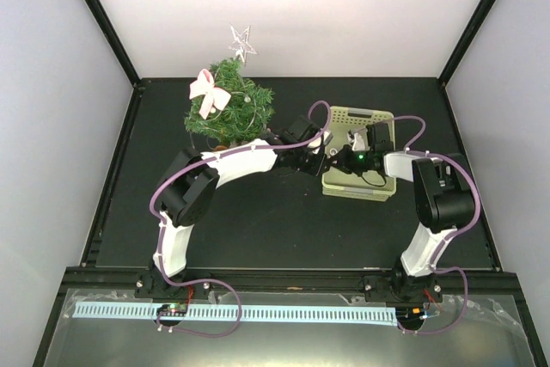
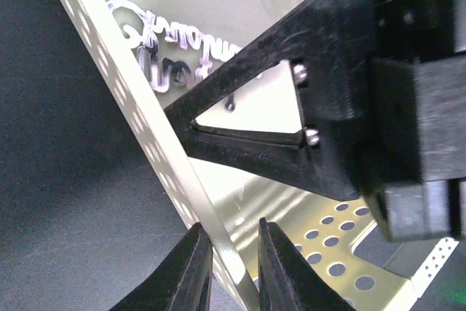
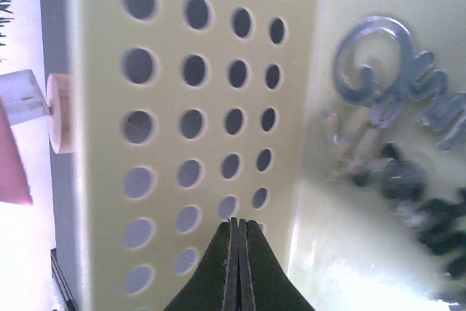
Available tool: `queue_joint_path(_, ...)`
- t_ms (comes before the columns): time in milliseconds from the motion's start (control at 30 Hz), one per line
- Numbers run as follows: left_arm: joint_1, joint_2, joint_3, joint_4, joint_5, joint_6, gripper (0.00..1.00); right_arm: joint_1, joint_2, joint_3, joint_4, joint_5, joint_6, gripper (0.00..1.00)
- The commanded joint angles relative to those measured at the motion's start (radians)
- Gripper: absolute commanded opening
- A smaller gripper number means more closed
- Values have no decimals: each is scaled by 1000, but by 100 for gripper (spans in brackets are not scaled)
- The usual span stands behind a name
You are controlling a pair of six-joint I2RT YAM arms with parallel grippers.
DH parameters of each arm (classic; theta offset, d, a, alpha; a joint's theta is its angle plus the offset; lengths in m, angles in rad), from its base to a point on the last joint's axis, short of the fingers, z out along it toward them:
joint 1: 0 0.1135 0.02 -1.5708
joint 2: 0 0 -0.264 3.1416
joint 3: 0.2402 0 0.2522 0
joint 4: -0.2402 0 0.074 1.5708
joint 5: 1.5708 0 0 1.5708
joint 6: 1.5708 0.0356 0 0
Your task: Decorate the small christmas tree
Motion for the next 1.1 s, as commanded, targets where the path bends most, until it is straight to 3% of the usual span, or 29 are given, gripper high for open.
queue_joint_path(0,-15,-34,17,11,8,20,18,5,-82,32,-69,63,-45,1)
queue_joint_path(200,-15,-39,17,11,9,19,18,5,-116,76,-259,228,-125,3)
queue_joint_path(300,-16,-39,16,11,10,18,18,5,-136,133,-388,420,-189,32)
queue_joint_path(500,-15,-31,16,20,15,13,18,6,-84,285,-565,499,-405,60)
queue_joint_path(733,-16,-27,22,12,19,22,18,9,26,447,-719,483,-672,65)
queue_joint_path(1067,-15,-27,22,23,24,28,18,52,-5,398,-669,455,-1031,73)
